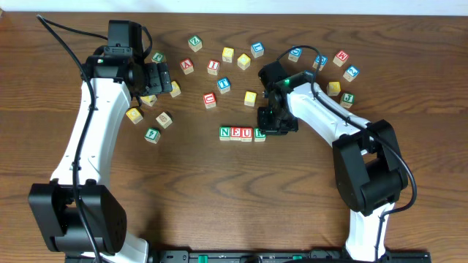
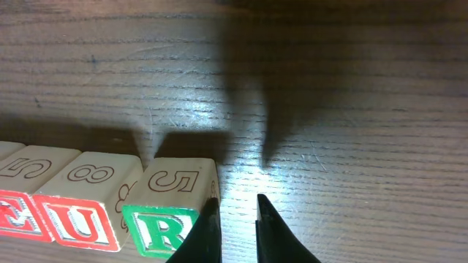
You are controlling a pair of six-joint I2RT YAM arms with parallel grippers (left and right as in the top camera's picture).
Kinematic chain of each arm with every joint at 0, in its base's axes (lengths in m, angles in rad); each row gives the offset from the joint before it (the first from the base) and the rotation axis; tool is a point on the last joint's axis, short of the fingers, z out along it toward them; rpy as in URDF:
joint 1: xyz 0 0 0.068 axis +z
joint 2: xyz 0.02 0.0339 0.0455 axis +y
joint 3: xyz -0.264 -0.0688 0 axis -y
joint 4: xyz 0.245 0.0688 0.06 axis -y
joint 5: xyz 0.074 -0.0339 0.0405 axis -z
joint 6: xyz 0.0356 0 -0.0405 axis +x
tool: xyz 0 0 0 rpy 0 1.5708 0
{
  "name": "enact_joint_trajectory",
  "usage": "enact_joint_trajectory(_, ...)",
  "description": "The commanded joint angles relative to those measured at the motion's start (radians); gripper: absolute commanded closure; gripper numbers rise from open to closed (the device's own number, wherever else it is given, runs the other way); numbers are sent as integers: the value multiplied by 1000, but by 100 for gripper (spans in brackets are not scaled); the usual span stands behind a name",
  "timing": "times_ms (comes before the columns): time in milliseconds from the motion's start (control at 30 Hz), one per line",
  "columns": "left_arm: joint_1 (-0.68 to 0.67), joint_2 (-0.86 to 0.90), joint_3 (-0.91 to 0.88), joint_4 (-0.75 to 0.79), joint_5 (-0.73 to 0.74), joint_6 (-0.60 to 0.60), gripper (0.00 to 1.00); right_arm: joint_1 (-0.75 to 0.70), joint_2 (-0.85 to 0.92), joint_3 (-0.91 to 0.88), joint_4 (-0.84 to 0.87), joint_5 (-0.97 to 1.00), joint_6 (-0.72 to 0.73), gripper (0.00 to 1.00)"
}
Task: Spell out NEURIPS
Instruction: 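Push the R block left with the right gripper against the U block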
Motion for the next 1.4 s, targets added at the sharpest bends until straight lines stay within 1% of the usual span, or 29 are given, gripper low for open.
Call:
enact_joint_trajectory(0, 3, -2, 14, 0, -3, 6, 2, 22, 8, -8, 1, -4, 45, 88)
enact_joint_trajectory(333, 3, -2, 14, 0, -3, 6, 2, 39, 8, -8, -5, -7, 94, 87)
enact_joint_trajectory(567, 3, -2, 14, 0, -3, 6, 2, 42, 8, -8, 0, -6, 101, 86)
enact_joint_trajectory(767, 3, -2, 14, 0, -3, 6, 2, 35, 8, -7, 16, -6, 101, 79)
enact_joint_trajectory(867, 3, -2, 14, 0, -3, 6, 2, 31, 8, -5, 16, -6, 100, 79)
enact_joint_trajectory(1033, 3, -2, 14, 0, -3, 6, 2, 23, 8, 14, 6, -7, 79, 76)
enact_joint_trajectory(1167, 3, -2, 14, 0, -3, 6, 2, 17, 8, 58, -48, -7, 49, 75)
enact_joint_trajectory(1333, 3, -2, 14, 0, -3, 6, 2, 17, 6, 121, -113, -11, -6, 68)
enact_joint_trajectory(1367, 3, -2, 14, 0, -3, 6, 2, 17, 2, 134, -130, -11, -14, 68)
